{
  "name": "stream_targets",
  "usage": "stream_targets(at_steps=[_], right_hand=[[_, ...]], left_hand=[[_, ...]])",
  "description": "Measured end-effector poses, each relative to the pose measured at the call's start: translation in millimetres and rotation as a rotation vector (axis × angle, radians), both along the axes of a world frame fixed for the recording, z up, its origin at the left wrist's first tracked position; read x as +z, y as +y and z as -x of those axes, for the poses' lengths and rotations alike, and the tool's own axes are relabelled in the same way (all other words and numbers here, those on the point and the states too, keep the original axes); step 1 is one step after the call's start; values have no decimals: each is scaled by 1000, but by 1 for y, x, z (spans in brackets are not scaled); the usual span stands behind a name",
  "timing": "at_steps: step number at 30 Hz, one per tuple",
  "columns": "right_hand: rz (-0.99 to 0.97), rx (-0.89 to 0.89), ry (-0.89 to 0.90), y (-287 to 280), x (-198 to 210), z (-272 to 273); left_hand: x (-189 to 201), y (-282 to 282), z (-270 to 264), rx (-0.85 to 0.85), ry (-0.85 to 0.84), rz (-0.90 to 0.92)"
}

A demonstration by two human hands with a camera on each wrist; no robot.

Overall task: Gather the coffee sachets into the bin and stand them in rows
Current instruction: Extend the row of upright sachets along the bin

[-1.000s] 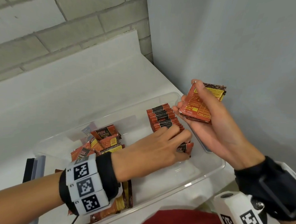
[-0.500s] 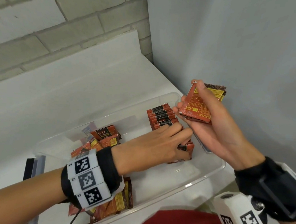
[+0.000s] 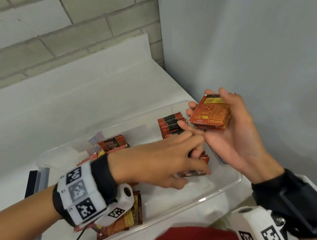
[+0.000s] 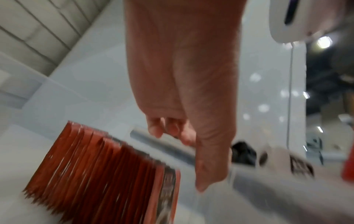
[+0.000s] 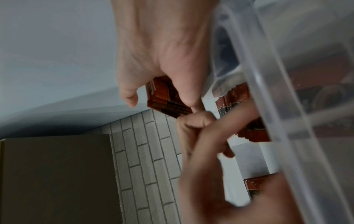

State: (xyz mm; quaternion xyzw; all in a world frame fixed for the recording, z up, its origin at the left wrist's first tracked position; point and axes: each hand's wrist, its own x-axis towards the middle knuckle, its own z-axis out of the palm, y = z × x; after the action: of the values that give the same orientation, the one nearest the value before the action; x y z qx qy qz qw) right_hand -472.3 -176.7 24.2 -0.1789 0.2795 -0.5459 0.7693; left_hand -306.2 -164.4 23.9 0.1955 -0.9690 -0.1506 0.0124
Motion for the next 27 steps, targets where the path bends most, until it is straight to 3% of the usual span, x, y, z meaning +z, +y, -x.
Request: stream_targets(at_steps=[3, 7, 12, 16, 21, 27], right_hand=[[20, 29, -70, 0, 0, 2], [84, 93, -107, 2, 0, 1], [84, 121, -19, 4, 0, -1], [125, 147, 97, 6, 2, -2], [119, 137, 175, 5, 0, -3], [95, 132, 264, 1, 1, -7]], left_hand=[[25, -6, -11, 161, 218, -194], [37, -15, -21, 587, 548, -161], [24, -25, -22, 888, 589, -239], [18, -28, -24, 845, 592, -397], [22, -25, -23, 781, 748, -479], [27, -24, -30, 654, 916, -357]])
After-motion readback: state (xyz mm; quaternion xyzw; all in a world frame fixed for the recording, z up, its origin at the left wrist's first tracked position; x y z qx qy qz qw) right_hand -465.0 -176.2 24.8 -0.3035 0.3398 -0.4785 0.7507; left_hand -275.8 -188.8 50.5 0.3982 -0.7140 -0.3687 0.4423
